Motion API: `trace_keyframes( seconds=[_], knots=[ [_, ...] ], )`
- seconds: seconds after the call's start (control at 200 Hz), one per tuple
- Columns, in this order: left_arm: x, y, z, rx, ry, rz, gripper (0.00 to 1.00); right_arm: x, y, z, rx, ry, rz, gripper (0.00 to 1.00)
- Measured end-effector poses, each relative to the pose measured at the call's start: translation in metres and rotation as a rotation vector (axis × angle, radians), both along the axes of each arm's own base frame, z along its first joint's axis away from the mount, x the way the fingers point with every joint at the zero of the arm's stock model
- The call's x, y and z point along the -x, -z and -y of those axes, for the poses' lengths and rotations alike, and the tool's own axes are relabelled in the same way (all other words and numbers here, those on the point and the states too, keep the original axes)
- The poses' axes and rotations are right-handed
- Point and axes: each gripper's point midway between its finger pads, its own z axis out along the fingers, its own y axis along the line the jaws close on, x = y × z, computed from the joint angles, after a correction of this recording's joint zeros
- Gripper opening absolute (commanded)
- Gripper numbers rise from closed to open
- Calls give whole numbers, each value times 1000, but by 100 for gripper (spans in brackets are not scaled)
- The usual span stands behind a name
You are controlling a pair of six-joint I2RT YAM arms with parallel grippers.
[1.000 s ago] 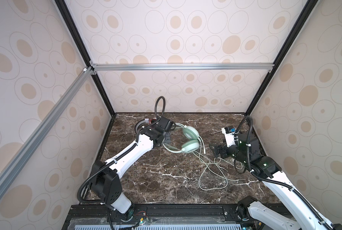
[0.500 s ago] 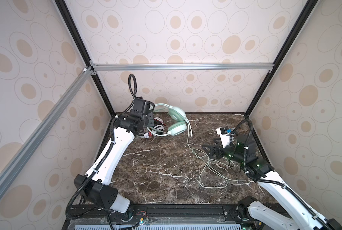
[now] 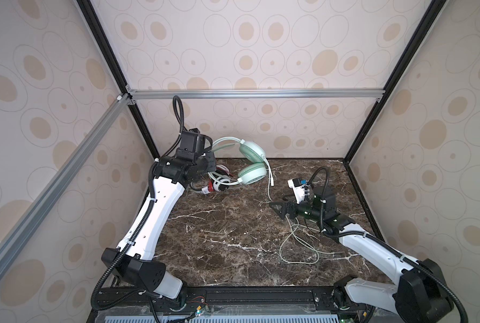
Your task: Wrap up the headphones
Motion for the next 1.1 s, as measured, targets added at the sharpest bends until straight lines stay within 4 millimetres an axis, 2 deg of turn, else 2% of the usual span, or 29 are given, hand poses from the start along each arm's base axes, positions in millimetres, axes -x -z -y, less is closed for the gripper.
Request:
trace_keyframes(
  seconds=[0.2,0.41,0.58,0.745,0.865,1.1],
  knots=[
    [1,-23,5,32,25,45,0,-13,26,-10,-1,-23,-39,94],
    [3,-39,6,52,38,76,0,-25,39,-16,-10,-37,-56,87],
    [5,-43,2,53,32,78,0,-28,44,-19,-23,-47,-71,68],
    [4,-44,-4,51,17,79,0,-28,43,-19,-25,-49,-70,40],
    [3,-44,-9,52,7,79,0,-25,42,-16,-12,-43,-70,30],
    [-3,-45,-14,64,0,90,0,-12,18,-8,3,-42,-9,11]
  ],
)
